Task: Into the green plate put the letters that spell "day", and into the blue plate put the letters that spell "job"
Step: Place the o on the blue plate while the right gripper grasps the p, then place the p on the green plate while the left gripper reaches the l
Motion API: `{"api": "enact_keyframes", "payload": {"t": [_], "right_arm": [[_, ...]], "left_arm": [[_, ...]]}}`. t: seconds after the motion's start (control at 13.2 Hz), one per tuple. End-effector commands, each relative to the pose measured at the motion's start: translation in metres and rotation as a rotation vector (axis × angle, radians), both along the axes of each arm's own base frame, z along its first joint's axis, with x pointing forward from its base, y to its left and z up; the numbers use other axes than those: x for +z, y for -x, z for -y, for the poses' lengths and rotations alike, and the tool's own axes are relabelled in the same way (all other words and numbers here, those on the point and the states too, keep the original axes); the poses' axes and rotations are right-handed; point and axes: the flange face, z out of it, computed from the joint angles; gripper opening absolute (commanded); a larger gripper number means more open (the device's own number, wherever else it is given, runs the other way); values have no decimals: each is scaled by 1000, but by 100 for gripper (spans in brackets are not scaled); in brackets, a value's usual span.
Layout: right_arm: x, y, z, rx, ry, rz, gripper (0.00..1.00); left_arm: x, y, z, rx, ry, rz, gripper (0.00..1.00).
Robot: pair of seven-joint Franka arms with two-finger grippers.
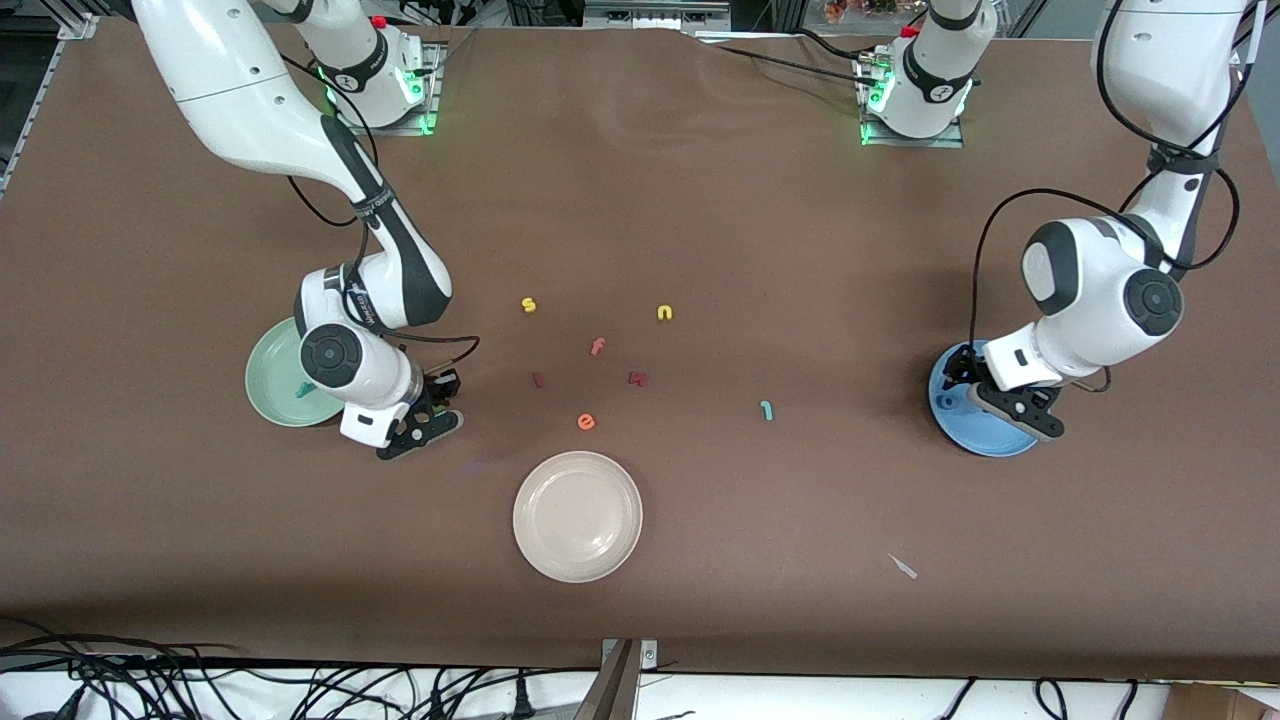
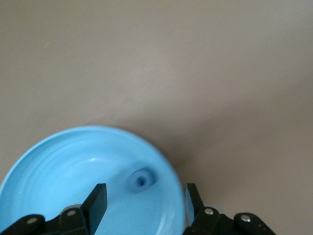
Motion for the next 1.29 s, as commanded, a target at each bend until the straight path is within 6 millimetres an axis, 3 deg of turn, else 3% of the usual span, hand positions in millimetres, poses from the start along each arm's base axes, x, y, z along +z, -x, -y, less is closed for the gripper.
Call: {"api": "enact_keyframes", "payload": {"t": [0.0,0.08,0.15,0.23,0.45,0.68,0.83,1.06,1.14,1.21], "right_arm": [[-8,-2,-4,13,5,-9,20],[-3,-5,-5,7,2,-3,18],[6,-9,-7,7,2,-7,16],[17,-15,-7,-2,5,-30,16],[43,-20,11,-59,36,-81,17],[68,-21,56,-139,98,-132,17],[71,-20,85,-171,133,-173,17],[66,-18,117,-215,160,-221,19],[62,-17,133,-237,161,-237,21],[59,-17,144,-254,163,-252,40]], "left_arm": [[14,5,60,43,4,5,83],[17,7,80,11,6,8,100],[26,12,106,-13,15,20,100],[24,14,112,-9,15,14,100],[22,15,106,-16,10,4,100],[17,13,113,60,20,-5,98],[10,19,142,141,22,-29,91],[-10,18,212,284,20,-59,92],[-17,15,227,340,17,-66,92],[-21,14,237,384,13,-67,92]]}}
